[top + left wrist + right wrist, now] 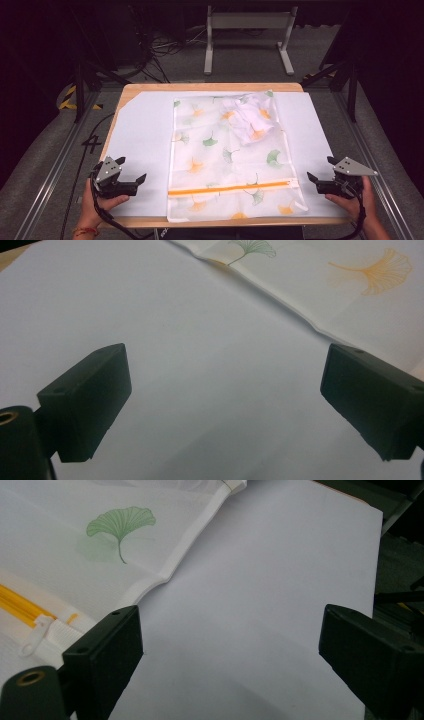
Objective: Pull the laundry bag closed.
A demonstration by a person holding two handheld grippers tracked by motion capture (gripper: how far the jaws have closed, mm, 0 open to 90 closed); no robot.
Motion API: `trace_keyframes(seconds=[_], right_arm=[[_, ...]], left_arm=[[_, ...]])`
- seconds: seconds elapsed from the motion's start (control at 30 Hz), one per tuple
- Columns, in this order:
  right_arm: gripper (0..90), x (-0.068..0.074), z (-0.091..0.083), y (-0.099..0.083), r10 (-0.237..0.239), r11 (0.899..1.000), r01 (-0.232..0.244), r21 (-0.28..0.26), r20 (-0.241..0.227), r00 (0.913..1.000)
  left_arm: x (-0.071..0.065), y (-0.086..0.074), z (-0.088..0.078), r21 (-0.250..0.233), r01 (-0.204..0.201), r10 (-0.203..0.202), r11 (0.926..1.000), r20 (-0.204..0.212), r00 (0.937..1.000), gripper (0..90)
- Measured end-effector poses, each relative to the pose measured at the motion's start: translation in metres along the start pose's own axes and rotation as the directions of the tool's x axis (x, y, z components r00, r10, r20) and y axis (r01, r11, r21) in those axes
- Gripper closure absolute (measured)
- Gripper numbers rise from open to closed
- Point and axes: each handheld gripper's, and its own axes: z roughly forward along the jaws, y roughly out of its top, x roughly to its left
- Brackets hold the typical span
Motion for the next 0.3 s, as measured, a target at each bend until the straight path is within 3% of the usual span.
trace_keyframes(seconds=[0.3], right_arm=[[11.4,0.0003,-0.0025,-0.0005,0.006,1.000,-0.006,-0.004,0.007,1.0000]], left_arm=[[-0.0026,0.0020,-0.0023,0.003,-0.009,0.009,1.0000,-0.008,0.9999,7.8]])
